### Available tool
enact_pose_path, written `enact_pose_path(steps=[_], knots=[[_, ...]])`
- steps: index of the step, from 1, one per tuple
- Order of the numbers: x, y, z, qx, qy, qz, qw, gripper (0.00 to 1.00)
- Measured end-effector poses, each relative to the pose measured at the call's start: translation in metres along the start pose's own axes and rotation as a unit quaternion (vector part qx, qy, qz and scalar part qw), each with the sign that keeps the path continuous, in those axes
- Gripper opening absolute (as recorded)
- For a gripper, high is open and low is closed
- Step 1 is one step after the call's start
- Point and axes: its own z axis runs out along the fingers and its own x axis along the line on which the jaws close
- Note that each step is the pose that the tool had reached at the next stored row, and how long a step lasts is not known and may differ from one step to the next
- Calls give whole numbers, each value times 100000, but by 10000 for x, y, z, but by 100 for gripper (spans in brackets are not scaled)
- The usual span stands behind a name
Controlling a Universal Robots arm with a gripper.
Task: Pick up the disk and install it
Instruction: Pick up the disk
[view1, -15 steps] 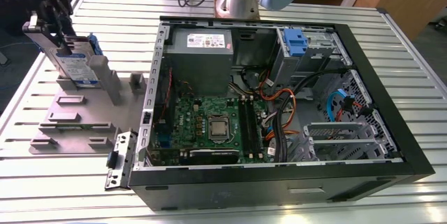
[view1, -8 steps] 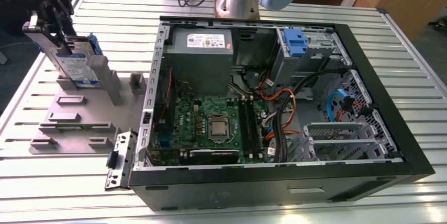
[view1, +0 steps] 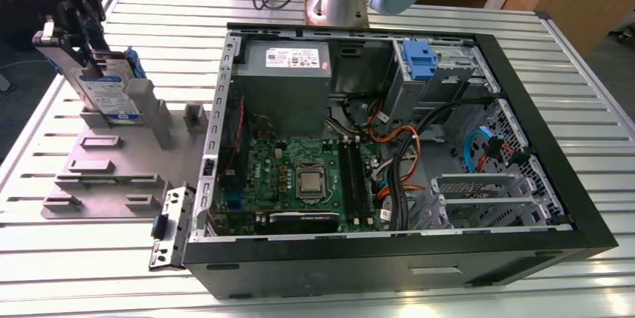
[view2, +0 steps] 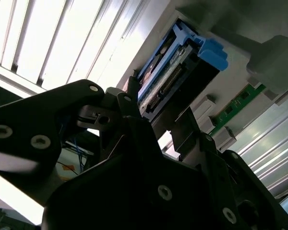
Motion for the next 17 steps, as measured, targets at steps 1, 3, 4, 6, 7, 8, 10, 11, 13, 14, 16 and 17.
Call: enact_pose_path(steps=[1, 3, 4, 6, 7, 8, 10, 11, 13, 14, 16, 17], knots=[[0, 0, 0, 74, 3, -2, 100000, 53], [0, 2, 3, 280, 5, -9, 100000, 53], [-1, 6, 4, 484, 5, -11, 99999, 53], [0, 10, 4, 805, 17, -33, 99997, 53], [0, 10, 4, 836, 15, -40, 99996, 53], [0, 11, 4, 843, 16, -42, 99996, 53], [-1, 12, 3, 847, 16, -34, 99996, 53], [0, 13, 1, 847, 17, -35, 99996, 53], [-1, 13, -10, 841, 20, -37, 99996, 53], [-1, 13, -16, 845, 20, -35, 99996, 53], [-1, 15, -16, 964, -17, -42, 99995, 53], [-2, 18, -15, 1277, -21, -42, 99992, 53]])
